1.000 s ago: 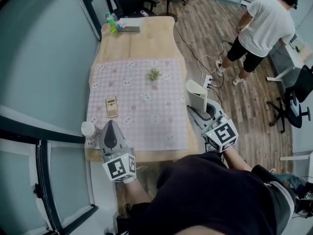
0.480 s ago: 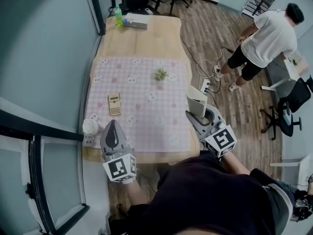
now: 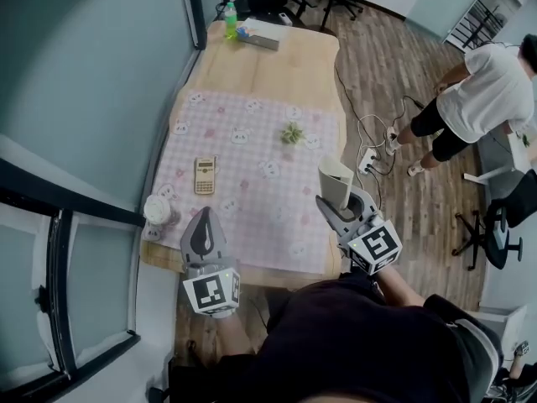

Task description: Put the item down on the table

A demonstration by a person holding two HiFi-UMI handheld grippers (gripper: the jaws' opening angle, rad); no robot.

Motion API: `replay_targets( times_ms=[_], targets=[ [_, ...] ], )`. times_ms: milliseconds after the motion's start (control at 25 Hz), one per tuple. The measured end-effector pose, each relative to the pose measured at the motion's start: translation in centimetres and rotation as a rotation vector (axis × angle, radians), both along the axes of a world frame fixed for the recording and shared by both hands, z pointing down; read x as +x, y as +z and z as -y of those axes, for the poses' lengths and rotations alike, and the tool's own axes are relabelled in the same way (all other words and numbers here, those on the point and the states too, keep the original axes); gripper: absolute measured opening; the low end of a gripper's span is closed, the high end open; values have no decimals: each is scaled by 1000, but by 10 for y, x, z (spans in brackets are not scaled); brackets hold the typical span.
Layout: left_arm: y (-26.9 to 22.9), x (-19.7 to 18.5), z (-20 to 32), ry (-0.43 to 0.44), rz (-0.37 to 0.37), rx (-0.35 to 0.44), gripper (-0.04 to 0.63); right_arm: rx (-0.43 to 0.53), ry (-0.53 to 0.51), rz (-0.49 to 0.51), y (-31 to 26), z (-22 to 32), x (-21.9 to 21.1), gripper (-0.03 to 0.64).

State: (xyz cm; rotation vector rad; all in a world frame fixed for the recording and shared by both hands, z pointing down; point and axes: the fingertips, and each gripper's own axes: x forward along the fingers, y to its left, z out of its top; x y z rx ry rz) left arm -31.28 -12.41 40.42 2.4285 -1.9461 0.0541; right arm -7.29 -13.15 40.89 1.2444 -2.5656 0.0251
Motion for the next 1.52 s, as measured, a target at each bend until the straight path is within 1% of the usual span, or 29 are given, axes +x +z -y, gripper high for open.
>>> replay_targets(
  times_ms=[240, 400, 520, 600, 720, 800, 920, 1040, 1120, 1200, 1280, 1360, 1440, 1480, 1520],
  targets=[
    [-7, 45, 11, -92, 53, -27, -1, -13, -84, 55, 11, 34, 34, 169],
    [-23, 82, 19, -153, 85, -24, -1, -9, -106, 96, 8, 61, 71, 169],
    [-30, 101, 22, -172, 92, -36, 0, -12, -115, 115, 6, 74, 90, 169],
    [-34, 106, 23, -170, 115, -37, 0, -3, -113, 126, 3, 81, 96, 169],
    [-41, 103, 29, -162, 149, -25, -1, 3, -91, 140, 4, 92, 98, 169],
    [-47, 97, 30, -161, 153, -13, 0, -8, -85, 147, 7, 98, 93, 169],
    [-46, 88, 27, -180, 144, -17, -1, -38, -109, 132, 19, 107, 78, 169],
    [-36, 83, 23, -183, 127, -38, 0, -132, -123, 95, 58, 119, 58, 169],
    [-31, 81, 23, -177, 124, -48, -1, -226, -118, 71, 98, 129, 44, 169],
    [-28, 75, 21, -178, 116, -54, 0, -332, -111, 24, 147, 135, 31, 169],
    [-28, 69, 18, -186, 116, -59, 0, -444, -107, -41, 202, 135, 20, 169],
    [-28, 67, 14, -191, 113, -63, 0, -589, -83, -94, 261, 126, 20, 169],
    [-27, 65, 8, -199, 103, -71, 0, -748, -21, -124, 311, 115, 29, 169],
    [-25, 63, 5, -203, 102, -79, 0, -806, 8, -138, 329, 110, 31, 167],
    [-23, 60, 2, -206, 105, -89, 0, -845, 21, -154, 344, 105, 29, 167]
  ],
)
